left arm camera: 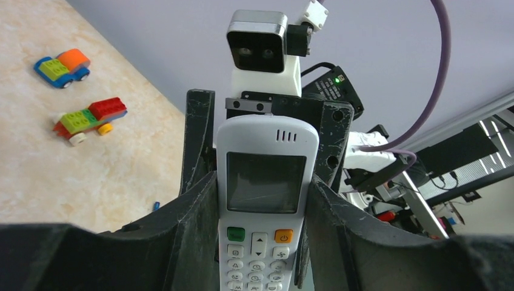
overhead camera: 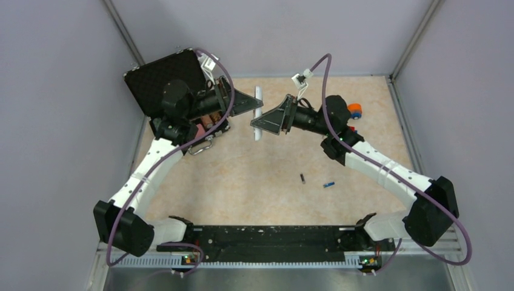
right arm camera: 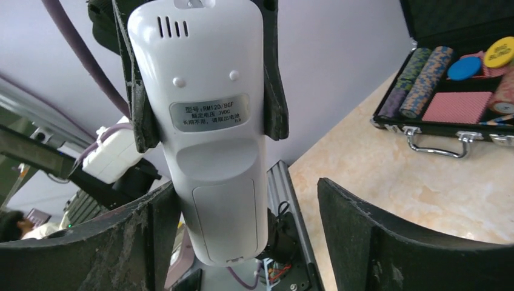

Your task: Load the batteries into the remote control

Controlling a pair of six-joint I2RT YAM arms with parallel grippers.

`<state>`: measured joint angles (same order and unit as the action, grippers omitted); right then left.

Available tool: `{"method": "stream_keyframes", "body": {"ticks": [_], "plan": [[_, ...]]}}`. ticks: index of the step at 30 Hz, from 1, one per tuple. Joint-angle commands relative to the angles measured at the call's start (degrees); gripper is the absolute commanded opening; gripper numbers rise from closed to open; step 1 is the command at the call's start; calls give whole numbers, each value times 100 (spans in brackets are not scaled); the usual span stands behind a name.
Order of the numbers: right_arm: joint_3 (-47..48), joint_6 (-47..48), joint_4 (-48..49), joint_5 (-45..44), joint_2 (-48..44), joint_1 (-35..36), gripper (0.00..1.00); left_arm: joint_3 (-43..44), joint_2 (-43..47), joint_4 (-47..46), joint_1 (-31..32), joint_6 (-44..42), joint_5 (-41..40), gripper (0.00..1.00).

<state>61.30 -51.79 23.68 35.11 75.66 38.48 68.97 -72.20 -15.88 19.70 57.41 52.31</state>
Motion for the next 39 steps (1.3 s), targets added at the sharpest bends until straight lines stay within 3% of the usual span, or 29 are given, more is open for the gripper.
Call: {"method": "stream_keyframes", "body": {"ticks": [1, 6, 10, 15, 19, 22, 27, 34, 39], "plan": [[308, -277, 837, 459, 134, 130, 75, 180, 51, -658, 55, 300, 179, 0], [260, -304, 758, 411, 162, 148, 60, 170, 29, -639, 55, 269, 125, 0], [255, -258, 549, 226, 150, 151, 41, 141, 39, -536, 65, 145, 124, 0], [361, 163, -124, -94, 170, 188, 27, 336, 232, 891, 80, -987, -238, 23], [568, 887, -913, -445, 193, 336, 25, 423, 343, 1633, 81, -1535, -559, 61], [742, 1438, -1564, -834, 208, 480, 24, 507, 365, 2197, 84, -1799, -878, 71], [809, 1923, -2150, -1335, 210, 574, 22, 703, 387, 3178, 83, -2225, -1755, 73], [1046, 2781, -3056, -2105, 316, 869, 22, 755, 372, 3776, 79, -2316, -2190, 72], [1207, 3070, -3282, -2356, 459, 1016, 21, 638, 341, 3785, 154, -2281, -2230, 62]]}}
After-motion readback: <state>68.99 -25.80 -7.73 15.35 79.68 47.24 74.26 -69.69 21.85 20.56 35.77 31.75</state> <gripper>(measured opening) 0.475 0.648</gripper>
